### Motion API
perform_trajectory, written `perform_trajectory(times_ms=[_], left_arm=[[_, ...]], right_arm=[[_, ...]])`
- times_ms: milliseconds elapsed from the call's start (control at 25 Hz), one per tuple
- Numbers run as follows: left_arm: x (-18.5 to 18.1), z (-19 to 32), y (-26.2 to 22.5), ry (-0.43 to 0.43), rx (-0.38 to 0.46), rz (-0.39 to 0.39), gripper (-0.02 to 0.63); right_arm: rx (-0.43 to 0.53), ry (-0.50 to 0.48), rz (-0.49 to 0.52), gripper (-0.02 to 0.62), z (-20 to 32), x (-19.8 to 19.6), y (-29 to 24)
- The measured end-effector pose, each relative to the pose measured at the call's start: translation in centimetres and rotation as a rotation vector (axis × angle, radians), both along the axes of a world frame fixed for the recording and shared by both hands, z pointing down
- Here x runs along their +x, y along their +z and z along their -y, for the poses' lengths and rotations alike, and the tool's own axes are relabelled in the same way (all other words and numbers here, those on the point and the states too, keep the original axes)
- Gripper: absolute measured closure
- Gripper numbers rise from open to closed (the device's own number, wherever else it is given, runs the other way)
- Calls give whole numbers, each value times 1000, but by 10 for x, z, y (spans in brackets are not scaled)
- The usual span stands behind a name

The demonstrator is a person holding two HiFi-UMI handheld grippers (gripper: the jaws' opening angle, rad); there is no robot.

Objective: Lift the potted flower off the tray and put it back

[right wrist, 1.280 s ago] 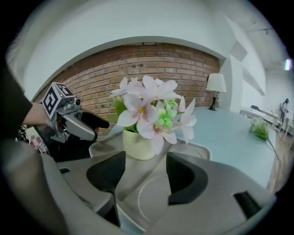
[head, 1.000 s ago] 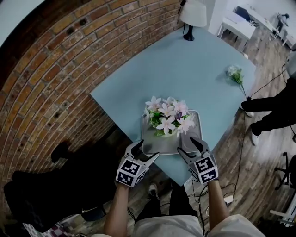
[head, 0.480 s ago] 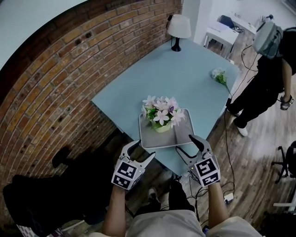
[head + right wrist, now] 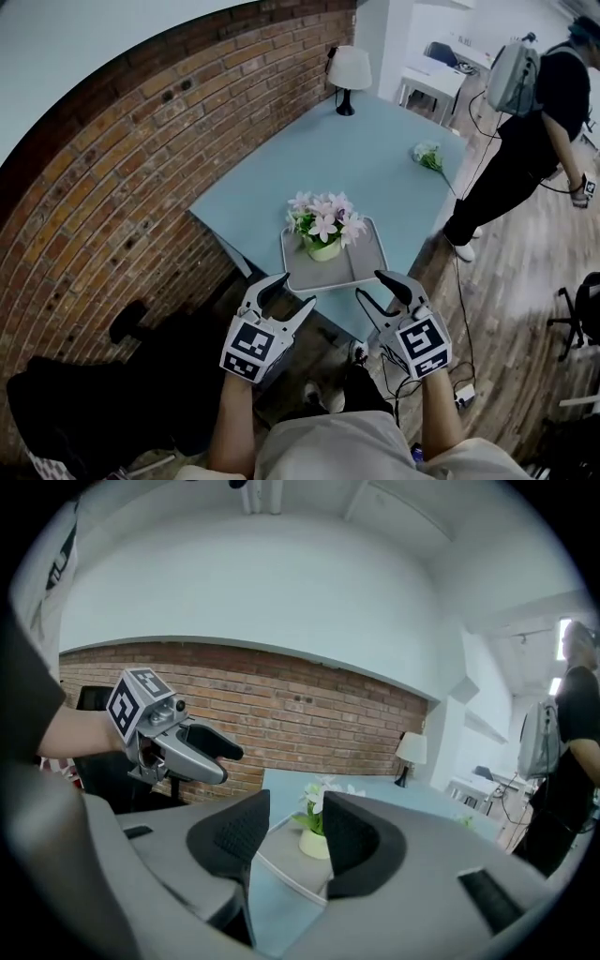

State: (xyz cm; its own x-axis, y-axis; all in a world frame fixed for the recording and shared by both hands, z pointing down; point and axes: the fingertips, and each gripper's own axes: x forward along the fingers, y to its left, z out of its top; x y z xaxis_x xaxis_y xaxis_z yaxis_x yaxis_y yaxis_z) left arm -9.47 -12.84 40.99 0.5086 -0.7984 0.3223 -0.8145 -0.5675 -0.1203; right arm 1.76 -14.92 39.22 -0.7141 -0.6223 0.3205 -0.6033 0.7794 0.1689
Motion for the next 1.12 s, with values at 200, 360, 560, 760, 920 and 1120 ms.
perform_trajectory(times_ms=[200,360,560,760,920,1120], left_arm=[[-4,-15,-34,-29,63,-119,366],[-5,-24,-50,-39,105,-153,440],[4,-30,-59,-31,152,-114,505],[12,-31,-69,-31,151,-121,583],[18,-33,-81,-9,177,-126,583],[22,-34,-90,4,199,-114,583]], right_arm=[[17,18,85,448,-19,3,-30],[28,52,92,484,-25,7,-39],[15,93,148,539,-25,11,-51],[31,88,159,574,-30,9,-64],[41,63,165,575,-36,5,-71],[39,41,148,575,-38,-1,-68]])
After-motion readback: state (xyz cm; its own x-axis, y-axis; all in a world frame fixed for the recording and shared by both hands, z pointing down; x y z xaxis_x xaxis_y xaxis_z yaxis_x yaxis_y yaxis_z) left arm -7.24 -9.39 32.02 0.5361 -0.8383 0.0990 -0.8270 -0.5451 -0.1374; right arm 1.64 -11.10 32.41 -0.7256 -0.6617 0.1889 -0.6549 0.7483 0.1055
